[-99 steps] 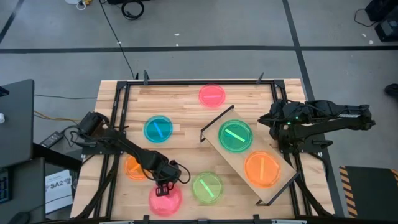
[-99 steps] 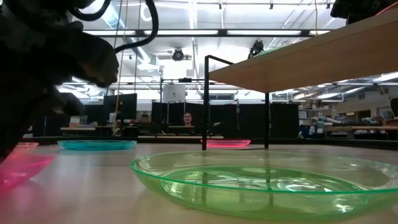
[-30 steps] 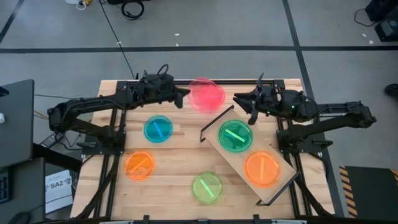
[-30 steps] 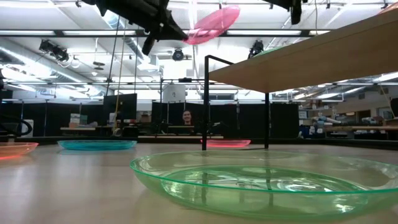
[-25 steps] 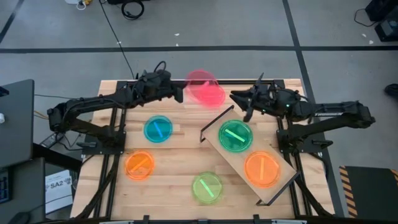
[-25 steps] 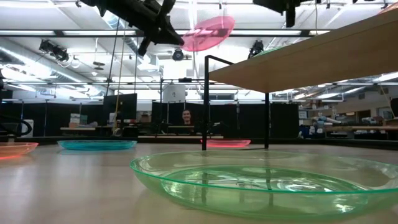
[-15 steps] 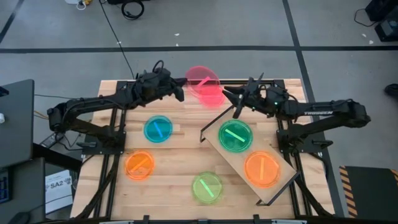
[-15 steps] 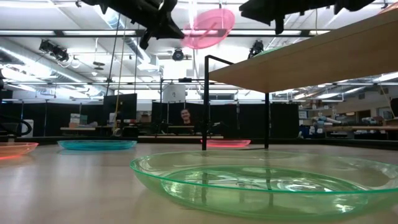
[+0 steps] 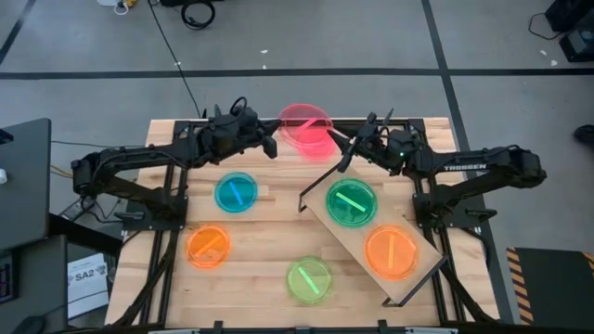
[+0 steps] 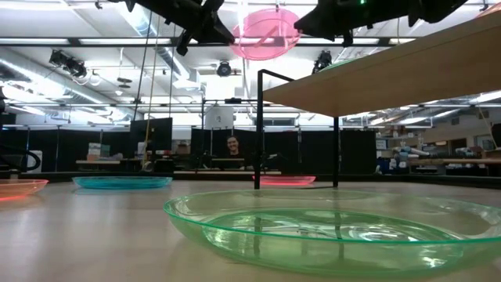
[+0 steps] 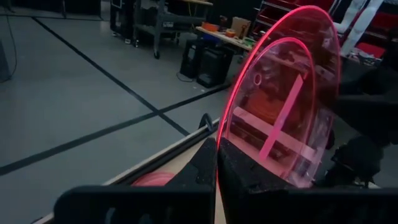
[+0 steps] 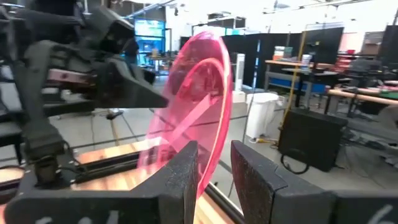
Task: Place and stack plates onto a shelf
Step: Stack the bottom pink plate on top of the orange plate on the shelf
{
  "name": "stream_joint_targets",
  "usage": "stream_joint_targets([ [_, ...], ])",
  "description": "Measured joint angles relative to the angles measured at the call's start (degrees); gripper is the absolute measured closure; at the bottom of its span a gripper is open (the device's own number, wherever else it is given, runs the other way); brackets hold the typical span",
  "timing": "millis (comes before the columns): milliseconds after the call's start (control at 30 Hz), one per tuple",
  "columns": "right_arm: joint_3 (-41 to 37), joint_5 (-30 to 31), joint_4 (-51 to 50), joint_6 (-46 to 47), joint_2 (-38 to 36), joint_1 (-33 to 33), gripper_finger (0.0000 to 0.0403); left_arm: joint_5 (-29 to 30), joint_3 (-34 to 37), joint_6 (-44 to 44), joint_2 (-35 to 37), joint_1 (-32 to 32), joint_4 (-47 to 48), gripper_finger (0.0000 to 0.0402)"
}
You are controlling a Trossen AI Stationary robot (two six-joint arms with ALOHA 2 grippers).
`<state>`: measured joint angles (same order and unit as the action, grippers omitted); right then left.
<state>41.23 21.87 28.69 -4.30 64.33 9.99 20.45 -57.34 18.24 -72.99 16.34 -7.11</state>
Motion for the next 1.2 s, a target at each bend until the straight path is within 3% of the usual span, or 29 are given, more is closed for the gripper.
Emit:
stream_joint_targets([
  [200,0.00,0.13,0.04,0.10,-0.19,-0.01,0.0315,0.02,0.00,-0.05,0.00,-0.56,-0.02,0.0393],
  [533,0.00,0.97,0.05,0.10,-0.13,0.11,0.0394,0.02,0.00,-0.01,0.00,-0.59,-0.03,0.0393],
  [1033,0.00,1.20,0.02,0.10,-0.13,0.38,0.0397,-2.31,0.00,0.91,0.00,-0.50,0.11,0.0391],
  [1200,0.00,1.20,0.09,0.22,-0.14,0.38,0.0398,-3.61,0.00,0.13,-0.02,-0.55,0.22,0.0364],
])
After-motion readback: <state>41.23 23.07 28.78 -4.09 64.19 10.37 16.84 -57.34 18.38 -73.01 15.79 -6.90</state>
